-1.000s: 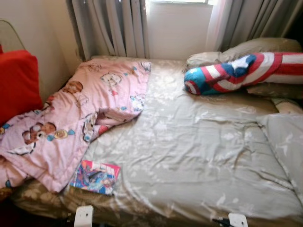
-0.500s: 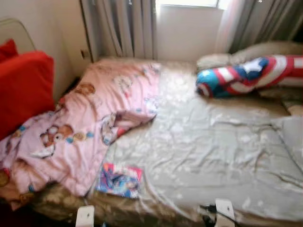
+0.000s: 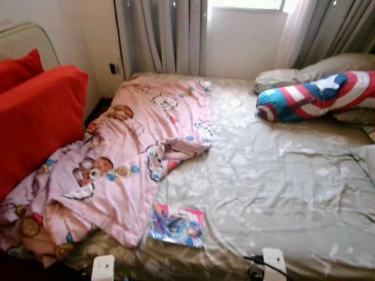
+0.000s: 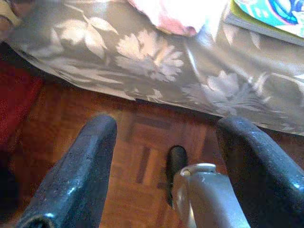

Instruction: Clean up the room

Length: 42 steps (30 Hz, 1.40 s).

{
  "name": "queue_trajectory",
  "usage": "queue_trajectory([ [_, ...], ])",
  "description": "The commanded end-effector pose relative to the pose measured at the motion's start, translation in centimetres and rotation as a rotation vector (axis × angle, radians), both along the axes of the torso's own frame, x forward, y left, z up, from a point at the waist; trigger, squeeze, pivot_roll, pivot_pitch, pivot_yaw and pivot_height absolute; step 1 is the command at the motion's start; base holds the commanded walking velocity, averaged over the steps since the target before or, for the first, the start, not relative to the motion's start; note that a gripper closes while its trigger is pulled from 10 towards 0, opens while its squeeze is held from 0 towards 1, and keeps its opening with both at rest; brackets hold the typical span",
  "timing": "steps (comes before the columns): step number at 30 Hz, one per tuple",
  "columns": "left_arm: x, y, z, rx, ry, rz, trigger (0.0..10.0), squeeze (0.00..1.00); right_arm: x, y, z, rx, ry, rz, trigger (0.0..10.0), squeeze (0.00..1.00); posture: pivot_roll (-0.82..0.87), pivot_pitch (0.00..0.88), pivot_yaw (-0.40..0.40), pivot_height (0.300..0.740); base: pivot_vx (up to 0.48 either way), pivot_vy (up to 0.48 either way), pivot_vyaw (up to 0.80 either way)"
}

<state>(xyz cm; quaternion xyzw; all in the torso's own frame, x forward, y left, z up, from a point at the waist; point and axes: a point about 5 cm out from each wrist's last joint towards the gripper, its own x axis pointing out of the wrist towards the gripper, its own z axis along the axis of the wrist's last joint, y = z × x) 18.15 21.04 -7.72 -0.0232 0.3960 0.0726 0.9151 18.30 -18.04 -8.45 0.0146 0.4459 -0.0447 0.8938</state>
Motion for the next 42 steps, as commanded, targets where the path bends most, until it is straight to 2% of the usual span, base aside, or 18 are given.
queue_trajectory([
  [1, -0.1, -0.6, -0.18, -0.012, 0.01, -0.005, 10.0, 0.0, -0.54, -0.91, -0.15, -0.016, 0.016, -0.018, 10.0, 0.0, 0.04, 0.0, -0.028, 0.74, 0.0, 0.0, 0.0],
  [11, 0.01, -0.6, -0.09, -0.02, -0.005, 0.006, 10.0, 0.0, -0.53, -0.89, -0.16, -0.014, 0.019, -0.012, 10.0, 0.0, 0.05, 0.003, -0.035, 0.74, 0.0, 0.0, 0.0],
  [27, -0.09, -0.53, -0.12, -0.033, -0.007, 0.025, 10.0, 0.0, -0.57, -1.0, -0.15, -0.023, 0.017, 0.0, 10.0, 0.0, 0.03, 0.062, -0.036, 0.74, 0.0, 0.0, 0.0],
  [42, -0.12, -0.32, -0.11, -0.032, -0.005, 0.029, 10.0, 0.0, -0.41, -0.74, -0.09, -0.005, 0.005, 0.006, 10.0, 0.0, 0.04, 0.07, -0.028, 0.74, 0.0, 0.0, 0.76],
])
